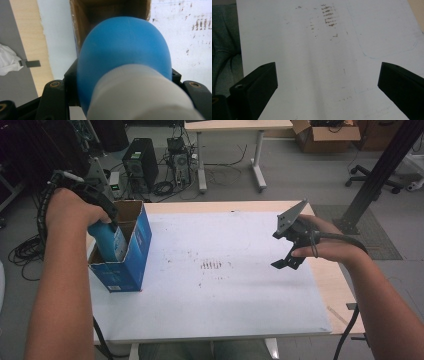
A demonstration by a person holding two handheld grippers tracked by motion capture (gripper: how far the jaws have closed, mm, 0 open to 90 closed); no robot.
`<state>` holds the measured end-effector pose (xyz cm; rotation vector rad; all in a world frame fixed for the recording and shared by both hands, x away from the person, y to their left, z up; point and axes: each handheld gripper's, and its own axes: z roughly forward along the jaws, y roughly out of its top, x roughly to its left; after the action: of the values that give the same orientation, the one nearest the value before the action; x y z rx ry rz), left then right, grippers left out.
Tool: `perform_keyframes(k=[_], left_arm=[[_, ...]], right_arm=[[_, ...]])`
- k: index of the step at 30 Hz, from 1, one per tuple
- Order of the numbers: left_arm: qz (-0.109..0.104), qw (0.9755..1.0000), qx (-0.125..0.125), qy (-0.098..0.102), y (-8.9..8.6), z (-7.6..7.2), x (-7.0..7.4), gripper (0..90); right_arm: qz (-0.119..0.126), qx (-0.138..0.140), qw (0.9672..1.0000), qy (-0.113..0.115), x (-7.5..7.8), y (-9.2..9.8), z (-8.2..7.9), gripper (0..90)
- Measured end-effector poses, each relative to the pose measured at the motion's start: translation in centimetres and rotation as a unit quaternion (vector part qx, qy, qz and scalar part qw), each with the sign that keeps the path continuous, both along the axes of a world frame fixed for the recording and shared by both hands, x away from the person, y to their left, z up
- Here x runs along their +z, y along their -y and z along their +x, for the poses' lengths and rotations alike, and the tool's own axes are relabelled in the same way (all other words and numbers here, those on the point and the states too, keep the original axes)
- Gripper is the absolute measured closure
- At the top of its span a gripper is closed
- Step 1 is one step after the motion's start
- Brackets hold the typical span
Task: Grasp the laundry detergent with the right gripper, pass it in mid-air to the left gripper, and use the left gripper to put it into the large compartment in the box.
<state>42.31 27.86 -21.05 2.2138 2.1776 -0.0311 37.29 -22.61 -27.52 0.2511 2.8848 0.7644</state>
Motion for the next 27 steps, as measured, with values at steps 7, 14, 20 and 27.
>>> perform_keyframes(k=[7,14,20,27], left_arm=[[0.0,1.0,0.0,-0.009,0.2,0.3,-1.8,38.3],[0.0,0.9999,-0.001,-0.017,0.5,0.5,-3.7,38.3],[0.002,0.9998,-0.002,-0.021,0.5,0.7,-5.0,38.3],[0.006,0.9997,-0.003,-0.022,0.2,0.8,-6.0,38.3]], right_arm=[[-0.001,0.0,1.0,-0.001,-0.1,0.1,0.0,2.8],[-0.001,0.0,1.0,-0.003,-0.2,0.1,0.0,2.8],[-0.004,0.001,1.0,-0.004,-0.4,0.0,0.1,2.8],[-0.003,0.001,1.0,-0.004,-0.5,-0.1,0.1,2.8]])
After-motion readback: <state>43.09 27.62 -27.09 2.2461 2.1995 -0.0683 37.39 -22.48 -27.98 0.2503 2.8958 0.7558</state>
